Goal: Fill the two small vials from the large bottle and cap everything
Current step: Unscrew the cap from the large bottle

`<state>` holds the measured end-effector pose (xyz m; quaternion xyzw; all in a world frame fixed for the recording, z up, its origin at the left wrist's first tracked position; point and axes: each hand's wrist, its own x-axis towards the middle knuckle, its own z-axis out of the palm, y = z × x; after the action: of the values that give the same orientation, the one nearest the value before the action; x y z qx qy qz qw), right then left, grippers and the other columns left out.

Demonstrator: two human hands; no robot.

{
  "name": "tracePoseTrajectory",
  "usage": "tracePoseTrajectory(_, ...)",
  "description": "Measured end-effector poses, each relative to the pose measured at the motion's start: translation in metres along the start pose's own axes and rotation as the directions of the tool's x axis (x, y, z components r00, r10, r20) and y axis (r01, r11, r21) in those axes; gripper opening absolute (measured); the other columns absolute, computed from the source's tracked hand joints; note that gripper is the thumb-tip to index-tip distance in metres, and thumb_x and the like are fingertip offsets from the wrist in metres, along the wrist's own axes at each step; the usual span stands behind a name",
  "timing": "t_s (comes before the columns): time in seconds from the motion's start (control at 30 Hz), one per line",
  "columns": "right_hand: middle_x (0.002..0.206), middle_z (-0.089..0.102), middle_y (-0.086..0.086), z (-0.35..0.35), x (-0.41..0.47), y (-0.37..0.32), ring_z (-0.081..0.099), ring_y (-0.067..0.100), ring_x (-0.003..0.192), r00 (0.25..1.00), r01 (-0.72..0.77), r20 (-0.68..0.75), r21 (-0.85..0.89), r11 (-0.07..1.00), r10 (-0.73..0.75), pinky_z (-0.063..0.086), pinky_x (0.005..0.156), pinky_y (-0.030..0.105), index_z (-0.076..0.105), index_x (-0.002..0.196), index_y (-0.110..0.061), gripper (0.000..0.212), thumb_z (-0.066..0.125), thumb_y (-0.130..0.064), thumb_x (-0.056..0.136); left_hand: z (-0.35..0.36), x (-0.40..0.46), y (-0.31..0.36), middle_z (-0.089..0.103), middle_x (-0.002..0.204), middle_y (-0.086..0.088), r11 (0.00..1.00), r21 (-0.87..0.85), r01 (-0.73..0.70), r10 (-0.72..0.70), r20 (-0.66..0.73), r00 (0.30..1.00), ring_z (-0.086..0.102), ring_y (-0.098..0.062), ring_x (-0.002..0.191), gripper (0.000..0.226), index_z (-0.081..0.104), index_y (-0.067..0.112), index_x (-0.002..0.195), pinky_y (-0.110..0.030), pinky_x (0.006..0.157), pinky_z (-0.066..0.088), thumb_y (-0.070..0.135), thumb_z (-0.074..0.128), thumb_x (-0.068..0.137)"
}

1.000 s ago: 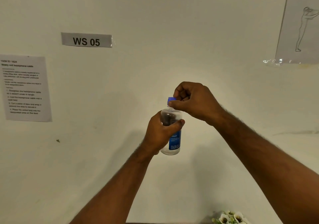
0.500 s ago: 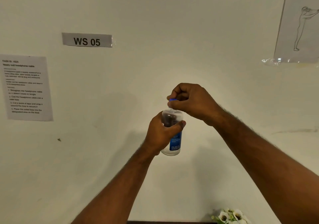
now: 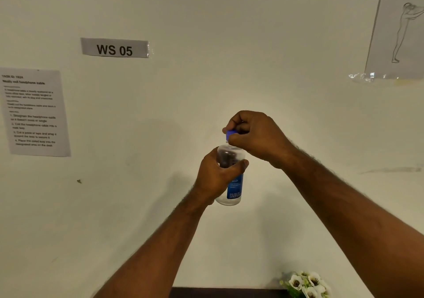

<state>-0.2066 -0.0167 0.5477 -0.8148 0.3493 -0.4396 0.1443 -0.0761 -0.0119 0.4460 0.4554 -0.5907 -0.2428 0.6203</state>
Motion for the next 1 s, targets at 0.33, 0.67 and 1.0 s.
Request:
tracePoseTrajectory(0.33, 0.082, 0.067, -0.01, 0.002, 0.002, 0.003, 0.062, 0.008, 0.072, 0.997, -0.013, -0.073, -0.13, 0.991, 0.004, 0.046, 0.065, 0.018, 0.063, 0.087, -0.026, 0.031, 0.086, -0.042, 0.074, 0.0, 0.0, -0.002, 0.07, 0.122, -0.001, 0.999, 0.027, 0.02, -0.02, 0.02, 1.0, 0.072, -0.025, 0.106, 0.048, 0.056, 0.023, 0.131, -0.045, 0.097, 0.06, 0.037, 0.076, 0.09)
tracePoseTrajectory(0.67, 0.09, 0.077, -0.011, 0.004, 0.002, 0.011, 0.074, 0.008, 0.087, 1.0, -0.015, 0.022, 0.126, 0.992, 0.012, 0.06, 0.071, 0.021, 0.069, 0.09, -0.024, 0.023, 0.077, -0.007, 0.078, 0.001, -0.005, -0.029, 0.07, 0.106, 0.012, 0.999, -0.021, 0.042, -0.041, 0.042, 0.998, 0.072, -0.018, 0.093, 0.033, 0.056, 0.039, 0.113, -0.027, 0.08, 0.061, 0.03, 0.078, 0.09)
tracePoseTrajectory(1.0, 0.101, 0.078, -0.001, 0.027, -0.038, 0.071, 0.074, 0.015, 0.098, 0.985, -0.129, -0.035, 0.495, 0.859, 0.168, 0.057, 0.079, 0.025, 0.073, 0.111, -0.02, 0.025, 0.077, -0.014, 0.087, -0.004, -0.039, -0.075, 0.072, 0.097, 0.035, 0.992, -0.042, 0.115, -0.113, 0.047, 0.992, 0.072, 0.007, 0.092, 0.035, 0.06, 0.048, 0.108, -0.007, 0.066, 0.055, 0.041, 0.082, 0.082)
